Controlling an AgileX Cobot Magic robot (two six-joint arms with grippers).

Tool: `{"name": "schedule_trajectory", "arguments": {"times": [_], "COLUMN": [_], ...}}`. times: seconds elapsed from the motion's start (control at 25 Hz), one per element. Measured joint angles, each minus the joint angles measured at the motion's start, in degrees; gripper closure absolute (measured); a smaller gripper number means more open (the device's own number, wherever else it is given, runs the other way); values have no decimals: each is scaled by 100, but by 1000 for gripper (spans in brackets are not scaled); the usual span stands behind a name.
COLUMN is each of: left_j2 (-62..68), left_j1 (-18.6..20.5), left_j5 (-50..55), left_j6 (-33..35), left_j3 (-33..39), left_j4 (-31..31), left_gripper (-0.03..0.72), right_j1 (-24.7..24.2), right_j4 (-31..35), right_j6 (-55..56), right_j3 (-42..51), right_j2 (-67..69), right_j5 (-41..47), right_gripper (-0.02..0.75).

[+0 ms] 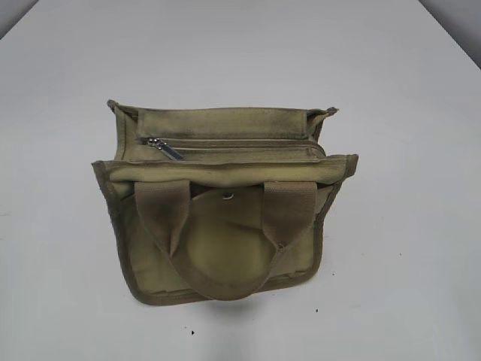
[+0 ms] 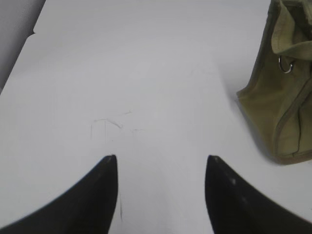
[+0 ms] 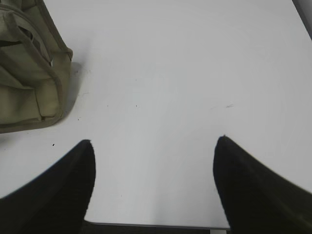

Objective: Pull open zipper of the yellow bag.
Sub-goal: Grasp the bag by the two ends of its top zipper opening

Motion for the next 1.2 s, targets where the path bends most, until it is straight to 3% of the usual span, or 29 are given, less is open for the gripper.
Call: {"name": "schedule_trajectory", "arguments": {"times": [0.64,0.76,0.96,1.08,1.2], "left_j2": [9,285,1301,2129,3210], "left_j1": [0,0,0,0,0], "left_j5": [-93,-650,-1763,-2073,-1749], "left_j6": [0,0,0,233,825], "left_j3": [-48,-300,-565,-589,-867], "left_j4": [-161,-683,-1644,-2739,-3816], "left_gripper": [286,288,298,298,298], "right_j1": [0,2,84,410,790], "right_j4": [26,268,1014,1427,1540], "right_j6": [0,-66,-880,-1418,-1879], "right_j3": [0,-50,-114,-136,-425], "right_j2": [0,193,1355,2083,2999], "right_j5": [0,-123,-1230,-1919,-2197], "right_gripper": [156,156,156,156,156]}}
